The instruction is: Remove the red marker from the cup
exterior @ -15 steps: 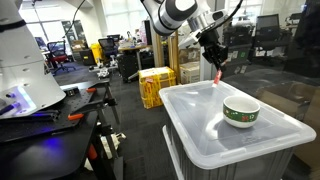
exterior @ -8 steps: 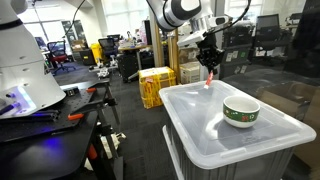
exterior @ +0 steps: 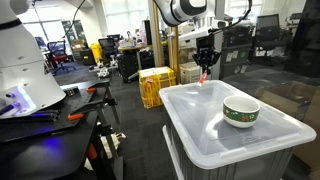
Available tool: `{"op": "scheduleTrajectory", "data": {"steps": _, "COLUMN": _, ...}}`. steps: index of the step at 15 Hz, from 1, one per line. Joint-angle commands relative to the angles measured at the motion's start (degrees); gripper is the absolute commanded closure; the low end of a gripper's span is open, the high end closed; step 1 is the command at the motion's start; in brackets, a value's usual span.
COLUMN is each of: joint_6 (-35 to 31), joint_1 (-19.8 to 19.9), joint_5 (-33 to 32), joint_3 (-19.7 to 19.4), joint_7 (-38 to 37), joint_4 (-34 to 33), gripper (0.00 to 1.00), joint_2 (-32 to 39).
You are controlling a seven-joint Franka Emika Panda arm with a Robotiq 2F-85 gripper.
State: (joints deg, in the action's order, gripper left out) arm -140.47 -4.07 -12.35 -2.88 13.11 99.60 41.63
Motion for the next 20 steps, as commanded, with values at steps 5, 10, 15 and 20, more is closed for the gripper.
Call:
{"op": "scheduleTrajectory", "data": {"steps": 5, "joint_6": 15.3, "joint_1": 1.7, "joint_5": -0.3, "joint_3": 3.9, "joint_7": 6.2, "joint_4": -14.5, "gripper": 0.95, "joint_2": 8.5}}
{"op": "scheduleTrajectory", "data": {"steps": 10, "joint_6": 21.2, "joint_1": 1.5, "joint_5": -0.6, "joint_3": 4.5, "joint_7": 9.4, "joint_4": -22.9, "gripper": 0.95, "joint_2": 13.7}}
{"op": "scheduleTrajectory", "data": {"steps": 15, "joint_6": 24.8, "joint_1": 0.8, "joint_5": -0.9, "joint_3": 4.4, "joint_7": 10.4, "joint_4": -29.0, "gripper": 0.48, "joint_2": 17.8}}
{"op": "scheduleTrajectory", "data": {"steps": 20, "joint_6": 25.2, "joint_1": 0.9, "joint_5": 0.2, "joint_3": 4.3, "joint_7": 7.9, "joint_4": -30.1, "gripper": 0.11, "joint_2": 17.9}}
